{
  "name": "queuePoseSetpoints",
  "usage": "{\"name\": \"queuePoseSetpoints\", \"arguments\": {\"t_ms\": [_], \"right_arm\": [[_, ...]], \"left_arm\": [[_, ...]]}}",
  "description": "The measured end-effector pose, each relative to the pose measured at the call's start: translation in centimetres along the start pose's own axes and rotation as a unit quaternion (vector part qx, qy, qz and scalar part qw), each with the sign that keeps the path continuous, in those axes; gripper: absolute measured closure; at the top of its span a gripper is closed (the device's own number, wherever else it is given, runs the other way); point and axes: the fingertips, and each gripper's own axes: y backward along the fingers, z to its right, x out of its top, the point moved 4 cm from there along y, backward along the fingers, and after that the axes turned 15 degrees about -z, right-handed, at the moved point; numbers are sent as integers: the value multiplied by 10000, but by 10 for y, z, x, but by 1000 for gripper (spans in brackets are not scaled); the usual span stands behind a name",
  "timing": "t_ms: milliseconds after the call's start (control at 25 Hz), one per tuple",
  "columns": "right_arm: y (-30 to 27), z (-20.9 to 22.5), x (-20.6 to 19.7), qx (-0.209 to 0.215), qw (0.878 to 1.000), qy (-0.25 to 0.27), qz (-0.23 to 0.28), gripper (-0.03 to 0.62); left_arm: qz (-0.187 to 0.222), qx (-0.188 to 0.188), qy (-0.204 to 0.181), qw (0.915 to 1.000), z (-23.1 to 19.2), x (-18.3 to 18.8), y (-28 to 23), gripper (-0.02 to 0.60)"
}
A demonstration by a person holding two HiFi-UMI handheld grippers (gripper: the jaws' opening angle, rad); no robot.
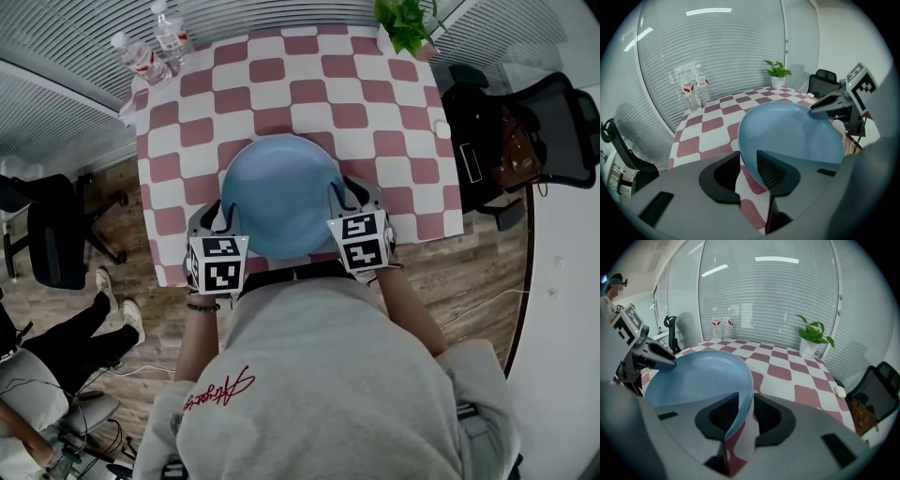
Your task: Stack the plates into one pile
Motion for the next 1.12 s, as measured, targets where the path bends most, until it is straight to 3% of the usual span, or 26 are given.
{"name": "queuePoseSetpoints", "arguments": {"t_ms": [280, 640, 960, 1120], "right_arm": [[15, 7, 13, -49, 9984, -245, 501, 502], [48, 12, 41, 120, 9885, -549, 1406, 550], [77, 13, 61, 201, 9771, -495, 2059, 580], [90, 11, 71, 466, 9694, -519, 2352, 582]], "left_arm": [[332, 5, 204, 9992, 0, 8, 14, 457], [1387, 130, 650, 9881, -9, 42, 54, 457], [1785, -68, 588, 9821, -4, 59, 73, 500], [2031, 11, 483, 9780, 0, 69, 85, 525]]}}
